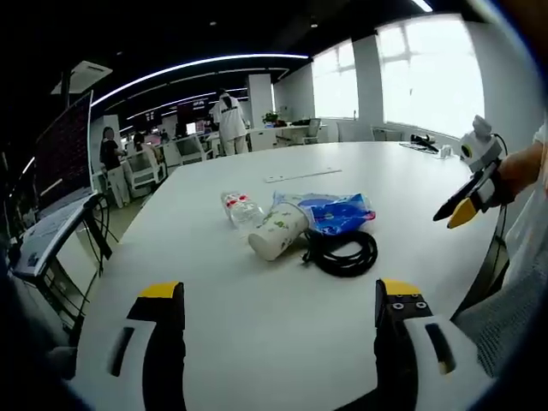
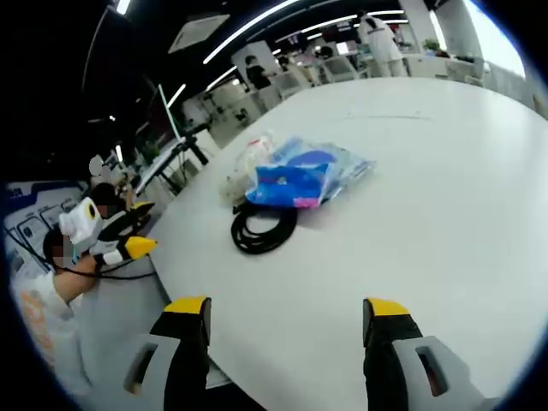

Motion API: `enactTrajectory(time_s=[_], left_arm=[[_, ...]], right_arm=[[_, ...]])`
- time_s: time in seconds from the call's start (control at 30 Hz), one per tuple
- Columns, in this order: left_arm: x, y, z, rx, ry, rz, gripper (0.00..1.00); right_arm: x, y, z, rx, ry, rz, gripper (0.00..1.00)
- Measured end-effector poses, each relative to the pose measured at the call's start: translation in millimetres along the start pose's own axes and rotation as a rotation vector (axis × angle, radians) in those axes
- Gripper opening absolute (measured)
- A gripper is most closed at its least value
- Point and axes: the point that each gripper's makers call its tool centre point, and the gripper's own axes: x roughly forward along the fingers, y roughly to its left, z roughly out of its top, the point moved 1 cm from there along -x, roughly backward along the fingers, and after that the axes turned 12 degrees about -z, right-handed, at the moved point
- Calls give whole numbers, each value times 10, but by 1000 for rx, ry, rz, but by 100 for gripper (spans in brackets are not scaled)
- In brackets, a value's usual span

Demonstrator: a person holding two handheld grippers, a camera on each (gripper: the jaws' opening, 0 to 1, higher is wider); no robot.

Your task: Arrange the tabletop items into an orderly group along one side of the table until the central work area is clear of visible clutter.

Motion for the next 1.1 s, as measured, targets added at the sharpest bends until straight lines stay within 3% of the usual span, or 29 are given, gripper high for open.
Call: enactTrajectory(time_s=[1.1], left_arm=[[32, -12, -88, 5, 45, -2, 93]], right_arm=[[19, -63, -21, 22, 17, 11, 73]])
